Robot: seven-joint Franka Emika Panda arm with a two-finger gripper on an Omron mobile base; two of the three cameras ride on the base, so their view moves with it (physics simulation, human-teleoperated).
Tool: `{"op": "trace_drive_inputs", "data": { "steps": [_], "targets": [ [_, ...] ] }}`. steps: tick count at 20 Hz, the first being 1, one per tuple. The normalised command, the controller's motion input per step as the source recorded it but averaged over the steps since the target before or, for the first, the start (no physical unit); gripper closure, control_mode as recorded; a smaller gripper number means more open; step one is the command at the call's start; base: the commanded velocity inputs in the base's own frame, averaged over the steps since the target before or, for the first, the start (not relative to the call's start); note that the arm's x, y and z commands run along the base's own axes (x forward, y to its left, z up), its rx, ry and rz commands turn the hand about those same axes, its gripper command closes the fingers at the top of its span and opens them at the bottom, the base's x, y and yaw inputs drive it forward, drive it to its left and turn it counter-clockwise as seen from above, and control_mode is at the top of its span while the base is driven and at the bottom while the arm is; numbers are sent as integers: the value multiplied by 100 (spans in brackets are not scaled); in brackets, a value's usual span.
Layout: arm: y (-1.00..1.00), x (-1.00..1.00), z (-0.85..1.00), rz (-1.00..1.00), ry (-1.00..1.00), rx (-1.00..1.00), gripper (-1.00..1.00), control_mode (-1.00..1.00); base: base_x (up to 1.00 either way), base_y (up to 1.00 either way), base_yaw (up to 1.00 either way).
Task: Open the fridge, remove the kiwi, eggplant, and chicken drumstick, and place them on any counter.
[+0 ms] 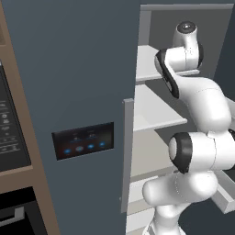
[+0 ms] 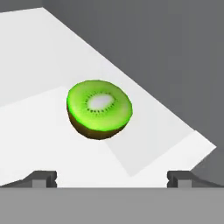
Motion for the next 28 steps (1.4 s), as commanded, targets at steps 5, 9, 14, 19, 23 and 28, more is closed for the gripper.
{"op": "trace_drive_inputs", "data": {
  "steps": [5,9,14,19,23,28],
  "targets": [
    [-8,51,0,0,8,2,-100,-100,0,0,0],
    [-6,38,0,0,6,2,-100,-100,0,0,0],
    [-10,31,0,0,4,2,-100,-100,0,0,0],
    [-5,13,-11,0,0,3,-100,-100,0,0,0],
    [-1,0,-38,0,0,6,-100,-100,0,0,0],
    [0,0,-47,0,0,7,100,-100,0,0,0]
  ]
}}
